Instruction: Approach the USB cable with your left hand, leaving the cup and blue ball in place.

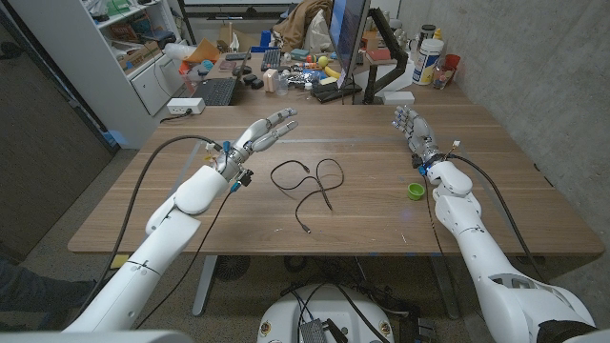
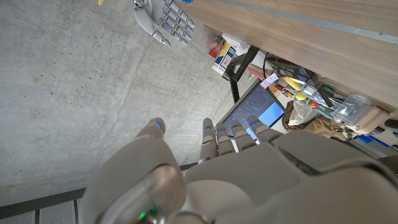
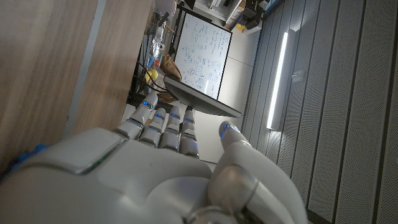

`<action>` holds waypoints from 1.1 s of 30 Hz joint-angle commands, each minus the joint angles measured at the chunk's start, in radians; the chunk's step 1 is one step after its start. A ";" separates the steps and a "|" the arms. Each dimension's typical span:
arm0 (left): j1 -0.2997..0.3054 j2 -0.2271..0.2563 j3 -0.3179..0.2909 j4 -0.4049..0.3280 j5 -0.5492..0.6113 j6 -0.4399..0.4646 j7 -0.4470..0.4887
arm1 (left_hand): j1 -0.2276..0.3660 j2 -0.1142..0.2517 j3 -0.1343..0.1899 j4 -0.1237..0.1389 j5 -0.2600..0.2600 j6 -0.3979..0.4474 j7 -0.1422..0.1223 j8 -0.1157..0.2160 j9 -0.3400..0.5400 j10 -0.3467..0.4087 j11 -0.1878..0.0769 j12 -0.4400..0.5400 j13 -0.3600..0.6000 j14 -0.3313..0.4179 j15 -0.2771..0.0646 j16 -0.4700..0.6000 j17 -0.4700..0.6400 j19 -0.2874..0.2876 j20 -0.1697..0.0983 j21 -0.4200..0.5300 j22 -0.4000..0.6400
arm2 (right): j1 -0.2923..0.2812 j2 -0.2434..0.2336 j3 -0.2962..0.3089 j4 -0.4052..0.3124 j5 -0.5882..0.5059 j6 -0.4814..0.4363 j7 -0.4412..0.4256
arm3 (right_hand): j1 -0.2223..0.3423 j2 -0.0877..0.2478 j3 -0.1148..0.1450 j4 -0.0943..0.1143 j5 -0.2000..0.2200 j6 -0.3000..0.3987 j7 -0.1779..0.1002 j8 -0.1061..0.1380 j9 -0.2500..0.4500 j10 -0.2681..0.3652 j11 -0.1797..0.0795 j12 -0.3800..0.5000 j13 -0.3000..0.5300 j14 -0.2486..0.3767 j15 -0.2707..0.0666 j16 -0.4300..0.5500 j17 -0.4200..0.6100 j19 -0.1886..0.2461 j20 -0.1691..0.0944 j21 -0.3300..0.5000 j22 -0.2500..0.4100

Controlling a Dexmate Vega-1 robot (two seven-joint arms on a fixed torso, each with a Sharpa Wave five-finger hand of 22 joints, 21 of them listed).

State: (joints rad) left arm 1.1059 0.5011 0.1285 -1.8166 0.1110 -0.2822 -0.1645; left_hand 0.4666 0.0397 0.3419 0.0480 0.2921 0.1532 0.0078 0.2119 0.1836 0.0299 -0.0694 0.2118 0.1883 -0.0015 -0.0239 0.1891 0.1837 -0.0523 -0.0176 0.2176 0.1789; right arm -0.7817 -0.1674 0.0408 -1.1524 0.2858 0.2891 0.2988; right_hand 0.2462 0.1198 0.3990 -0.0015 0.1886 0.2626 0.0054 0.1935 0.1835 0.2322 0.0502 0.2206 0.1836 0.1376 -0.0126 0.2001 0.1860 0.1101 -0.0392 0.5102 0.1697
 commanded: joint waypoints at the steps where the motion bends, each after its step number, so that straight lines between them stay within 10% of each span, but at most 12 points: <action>1: -0.007 0.010 0.003 -0.003 0.033 -0.016 0.006 | 0.013 0.005 0.004 -0.003 0.003 0.011 -0.002 0.008 0.004 0.009 -0.004 0.003 0.005 0.009 -0.003 0.008 0.002 -0.001 0.007 -0.007 0.003 | 0.003 -0.001 -0.001 0.001 -0.002 0.005 -0.003 | -0.002 0.001 0.001 -0.005 0.003 0.010 0.002 0.003 0.006 0.010 0.000 -0.002 0.003 0.013 0.000 -0.003 0.003 0.008 -0.023 -0.003 0.005; 33: -0.076 0.070 0.034 0.029 0.153 -0.077 -0.018 | 0.022 0.008 0.006 -0.009 0.002 0.036 -0.011 0.009 0.004 0.018 -0.005 0.002 0.005 0.012 -0.003 0.005 0.002 0.005 0.014 -0.007 0.003 | 0.003 -0.003 0.001 -0.013 -0.011 0.005 -0.030 | -0.003 0.001 0.004 -0.009 0.003 0.024 0.005 0.005 0.006 0.022 0.000 0.000 0.003 0.026 -0.009 -0.002 0.002 0.028 -0.031 -0.019 0.005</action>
State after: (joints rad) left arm 1.0475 0.5541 0.1515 -1.7947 0.2281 -0.3445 -0.1753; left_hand 0.4760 0.0488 0.3447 0.0453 0.2921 0.1758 -0.0004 0.2119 0.1835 0.0425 -0.0715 0.2119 0.1883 0.0038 -0.0292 0.1891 0.1837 -0.0485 -0.0068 0.2108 0.1788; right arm -0.7768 -0.1677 0.0413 -1.1589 0.2794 0.2959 0.2775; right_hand 0.2465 0.1200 0.4020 -0.0044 0.1886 0.2753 0.0070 0.1935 0.1860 0.2467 0.0464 0.2206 0.1836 0.1539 -0.0216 0.2001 0.1862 0.1299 -0.0413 0.4954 0.1696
